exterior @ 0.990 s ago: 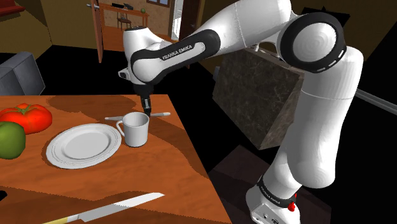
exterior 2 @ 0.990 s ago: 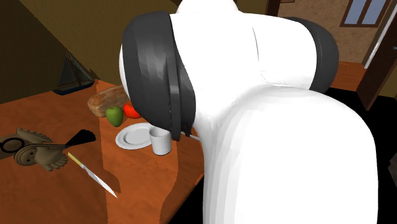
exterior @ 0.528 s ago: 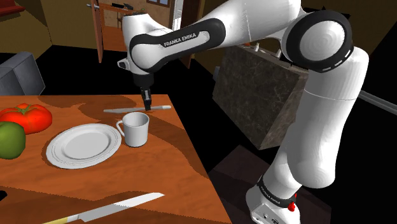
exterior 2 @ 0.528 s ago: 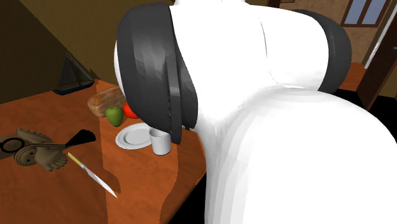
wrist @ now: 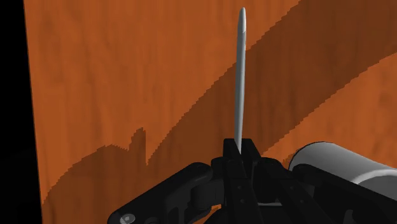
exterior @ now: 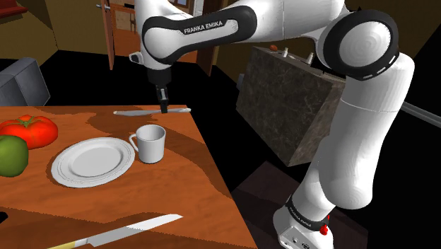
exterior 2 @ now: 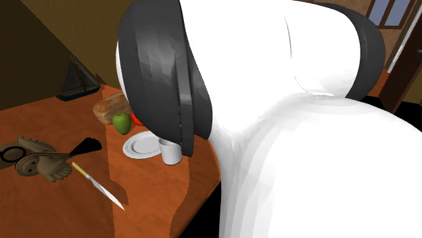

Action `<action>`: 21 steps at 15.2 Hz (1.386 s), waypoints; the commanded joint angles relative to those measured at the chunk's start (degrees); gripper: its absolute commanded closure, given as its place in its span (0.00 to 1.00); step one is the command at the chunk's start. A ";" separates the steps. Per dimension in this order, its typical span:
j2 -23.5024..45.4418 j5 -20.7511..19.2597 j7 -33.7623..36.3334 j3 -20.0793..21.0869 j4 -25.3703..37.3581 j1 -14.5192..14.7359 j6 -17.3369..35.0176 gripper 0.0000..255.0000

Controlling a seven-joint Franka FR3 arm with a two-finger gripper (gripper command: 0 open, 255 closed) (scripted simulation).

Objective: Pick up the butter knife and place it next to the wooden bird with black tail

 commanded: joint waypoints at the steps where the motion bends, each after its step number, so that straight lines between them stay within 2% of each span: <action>1: -0.57 0.11 -0.18 0.03 0.79 0.01 -1.37 1.00; 21: -1.11 0.51 -1.89 0.20 15.47 0.31 -16.49 1.00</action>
